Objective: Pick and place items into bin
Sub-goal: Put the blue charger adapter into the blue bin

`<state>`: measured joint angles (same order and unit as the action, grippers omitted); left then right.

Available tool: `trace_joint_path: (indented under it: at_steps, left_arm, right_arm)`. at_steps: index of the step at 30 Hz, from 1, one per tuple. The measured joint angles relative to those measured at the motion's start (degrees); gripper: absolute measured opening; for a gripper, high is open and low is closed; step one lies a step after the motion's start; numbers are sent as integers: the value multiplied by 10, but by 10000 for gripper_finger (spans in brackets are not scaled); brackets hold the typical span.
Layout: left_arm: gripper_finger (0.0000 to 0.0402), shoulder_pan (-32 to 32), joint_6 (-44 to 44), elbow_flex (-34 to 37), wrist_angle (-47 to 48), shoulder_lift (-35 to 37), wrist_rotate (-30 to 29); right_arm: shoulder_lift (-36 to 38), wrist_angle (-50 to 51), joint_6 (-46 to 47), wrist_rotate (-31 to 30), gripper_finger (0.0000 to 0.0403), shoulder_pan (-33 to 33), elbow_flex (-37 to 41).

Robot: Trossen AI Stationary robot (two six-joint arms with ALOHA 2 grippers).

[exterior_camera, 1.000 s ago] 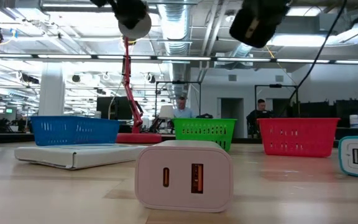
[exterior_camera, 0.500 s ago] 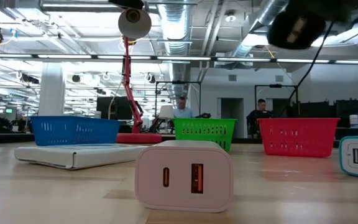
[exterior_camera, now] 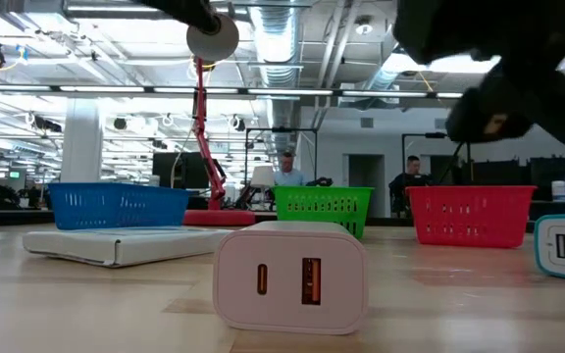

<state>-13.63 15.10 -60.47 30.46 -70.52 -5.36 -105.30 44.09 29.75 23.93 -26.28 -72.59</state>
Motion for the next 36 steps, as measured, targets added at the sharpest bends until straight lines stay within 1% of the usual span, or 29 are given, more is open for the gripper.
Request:
trace_joint_path:
  at_steps: [4, 8, 12, 14, 16, 19, 21, 25, 33, 36]
  left_arm:
    - [219, 0, -2, 0, 10, 0, 0]
    - [219, 0, 0, 0, 9, 0, -11]
    - [219, 0, -11, 0, 11, 0, -16]
    - [219, 0, -15, 0, 10, 0, -16]
    - [219, 0, -21, 0, 11, 0, -16]
    - [219, 0, -22, 0, 10, 0, -16]
    - [219, 0, -22, 0, 10, 0, -16]
    - [219, 0, -28, 0, 11, 0, -16]
    - [219, 0, -33, 0, 15, 0, -33]
    - [219, 0, -33, 0, 19, 0, -33]
  right_arm:
    - [-10, 0, -3, 0, 142, -10, -2]
    - [-8, 3, -20, -5, 163, -10, -6]
    - [-5, 13, -53, -15, 184, -9, -15]
    - [-5, 47, -68, -17, 193, -9, -20]
    - [-6, 73, -89, -36, 200, -9, -22]
    - [-7, 98, -131, -104, 205, -10, -22]
    - [-8, 94, -154, -133, 205, -12, -22]
    - [-8, 90, -184, -138, 203, -15, -22]
    - [-24, 53, -197, -138, 210, -30, -23]
    - [-30, 72, -197, -173, 210, -35, -21]
